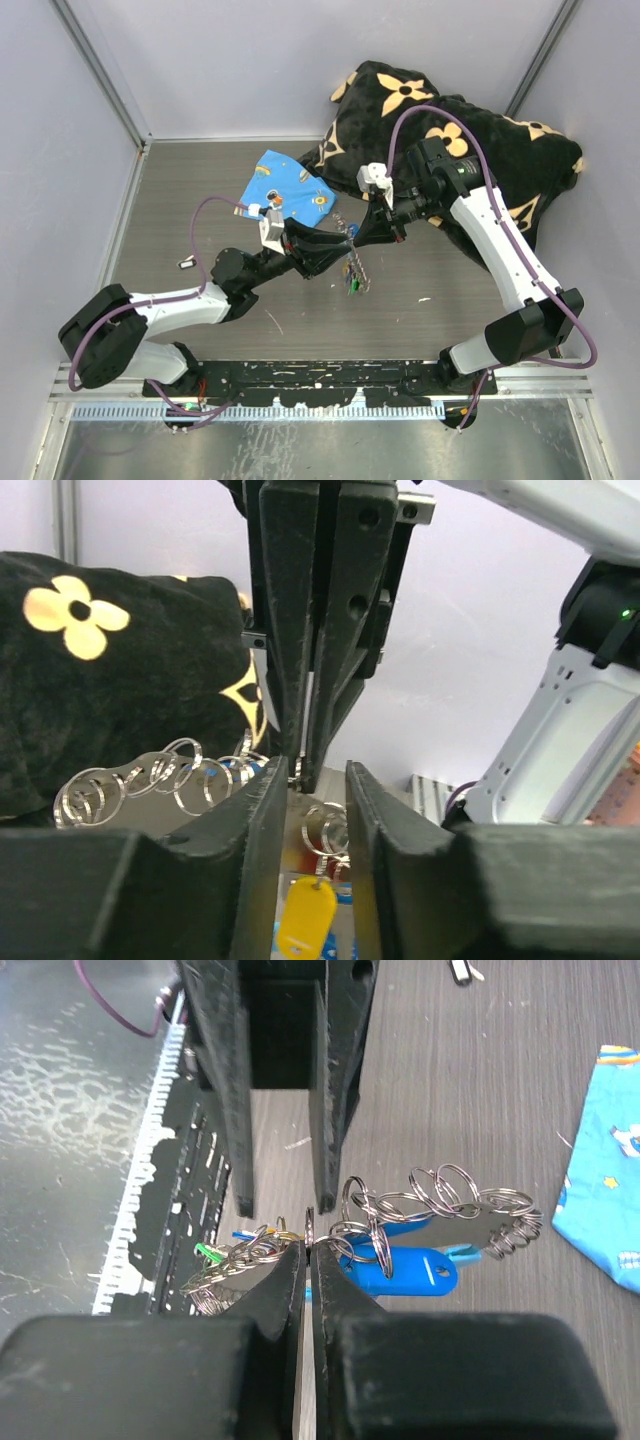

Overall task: Remove the keys from the keyring
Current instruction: Remove the key from the keyring.

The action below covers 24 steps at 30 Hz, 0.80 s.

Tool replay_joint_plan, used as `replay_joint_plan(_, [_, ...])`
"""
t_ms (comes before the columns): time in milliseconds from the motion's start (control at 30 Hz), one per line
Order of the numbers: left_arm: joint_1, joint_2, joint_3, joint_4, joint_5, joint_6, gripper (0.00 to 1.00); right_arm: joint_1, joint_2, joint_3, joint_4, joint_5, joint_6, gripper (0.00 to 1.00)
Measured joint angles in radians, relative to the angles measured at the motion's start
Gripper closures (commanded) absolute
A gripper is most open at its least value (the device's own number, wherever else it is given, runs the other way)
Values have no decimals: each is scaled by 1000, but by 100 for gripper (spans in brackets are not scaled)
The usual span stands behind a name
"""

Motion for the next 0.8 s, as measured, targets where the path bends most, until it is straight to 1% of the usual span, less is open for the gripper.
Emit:
replay_joint_plan(100, [6,-17,0,-15,9,8,59,18,0,19,-2,85,12,98])
replay_joint_plan(200, [13,-77,-1,-95,31,53,58,58,0,57,-12,192,17,98])
replay_joint_plan(267, [17,-140,0,-183,56,100,57,92,0,92,-32,269,15,98])
replay_joint_plan(367, [17,-201,16,-307,96,171,61,145,2,147,-73,388,5,98])
replay_joint_plan(500, [14,-207,36,-411,140,244,66,204,18,200,-117,508,0,98])
replay_joint_plan(600, [1,-188,50,-453,146,288,70,233,36,211,-132,570,1,98])
replay_joint_plan(800, [-34,-137,84,-478,126,347,73,254,55,212,-145,639,10,99])
